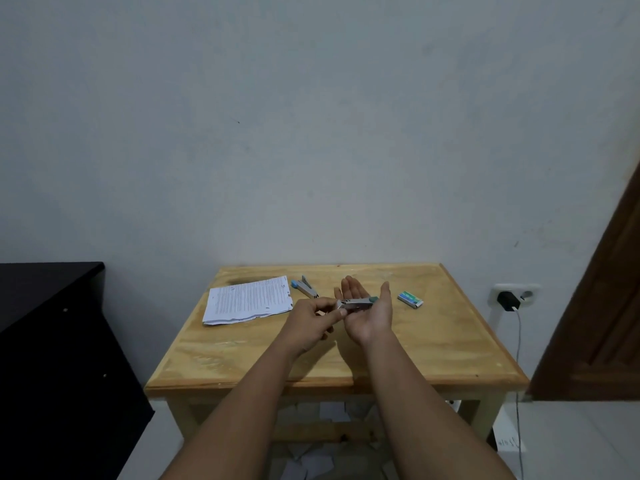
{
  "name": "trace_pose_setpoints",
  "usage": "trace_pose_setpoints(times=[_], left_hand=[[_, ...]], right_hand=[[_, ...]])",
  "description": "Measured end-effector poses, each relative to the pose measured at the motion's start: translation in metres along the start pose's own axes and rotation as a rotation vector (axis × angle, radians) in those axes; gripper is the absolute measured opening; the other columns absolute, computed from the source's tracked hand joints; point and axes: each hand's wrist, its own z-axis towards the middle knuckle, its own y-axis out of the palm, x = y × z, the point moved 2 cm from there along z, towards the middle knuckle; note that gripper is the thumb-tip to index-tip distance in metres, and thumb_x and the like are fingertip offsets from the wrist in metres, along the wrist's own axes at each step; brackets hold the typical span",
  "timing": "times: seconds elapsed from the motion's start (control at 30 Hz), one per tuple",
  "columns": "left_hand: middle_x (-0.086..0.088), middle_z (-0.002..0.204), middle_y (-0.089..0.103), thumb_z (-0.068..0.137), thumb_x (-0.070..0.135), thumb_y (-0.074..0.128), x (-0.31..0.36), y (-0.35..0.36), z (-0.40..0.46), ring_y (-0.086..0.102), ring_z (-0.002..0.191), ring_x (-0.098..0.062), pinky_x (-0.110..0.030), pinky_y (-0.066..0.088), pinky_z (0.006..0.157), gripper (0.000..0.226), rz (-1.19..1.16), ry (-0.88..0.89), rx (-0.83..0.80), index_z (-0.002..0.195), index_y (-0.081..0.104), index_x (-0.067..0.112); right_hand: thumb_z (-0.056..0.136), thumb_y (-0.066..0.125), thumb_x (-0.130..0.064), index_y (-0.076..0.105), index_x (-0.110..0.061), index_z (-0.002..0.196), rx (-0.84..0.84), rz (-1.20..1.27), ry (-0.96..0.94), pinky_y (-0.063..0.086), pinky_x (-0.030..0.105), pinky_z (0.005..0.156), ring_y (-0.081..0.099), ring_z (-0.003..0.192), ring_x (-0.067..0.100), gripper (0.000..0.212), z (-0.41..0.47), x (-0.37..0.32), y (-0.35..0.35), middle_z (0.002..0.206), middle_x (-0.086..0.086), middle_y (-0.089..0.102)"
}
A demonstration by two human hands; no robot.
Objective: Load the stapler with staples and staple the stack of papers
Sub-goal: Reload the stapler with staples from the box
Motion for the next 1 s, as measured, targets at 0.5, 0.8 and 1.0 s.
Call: trace_pose_setpoints(times=[0.5, 0.8, 1.0], left_hand=[[0.008, 0.107, 0.079, 0.096, 0.033, 0.074, 0.004, 0.006, 0.015, 0.07, 0.096, -0.009, -0.031, 0.057, 0.081, 0.033, 0.247, 0.148, 0.249, 0.128, 0.075, 0.025], [-0.002, 0.128, 0.071, 0.098, 0.023, 0.069, -0.009, 0.036, 0.019, 0.066, 0.11, -0.025, -0.043, 0.052, 0.091, 0.043, 1.343, 0.527, 0.141, 0.14, 0.061, 0.022], [-0.015, 0.132, 0.065, 0.1, 0.013, 0.057, -0.024, 0.056, 0.031, 0.058, 0.118, -0.036, -0.057, 0.042, 0.106, 0.036, 1.616, 0.462, 0.021, 0.135, 0.061, 0.006]], right_hand=[[0.109, 0.038, -0.054, 0.068, 0.012, 0.116, 0.278, -0.988, -0.258, 0.059, 0.039, 0.082, 0.075, 0.091, 0.031, 0.073, 0.025, -0.072, -0.012, 0.105, 0.027, 0.076], [0.112, 0.036, -0.044, 0.07, -0.008, 0.131, -0.069, -1.836, -0.403, 0.041, 0.034, 0.095, 0.061, 0.115, 0.02, 0.053, 0.012, -0.077, -0.027, 0.131, 0.007, 0.072], [0.108, 0.05, -0.026, 0.074, -0.015, 0.117, 0.125, -1.764, -0.856, 0.053, 0.035, 0.087, 0.068, 0.108, 0.023, 0.028, 0.015, -0.126, -0.048, 0.109, -0.001, 0.073]])
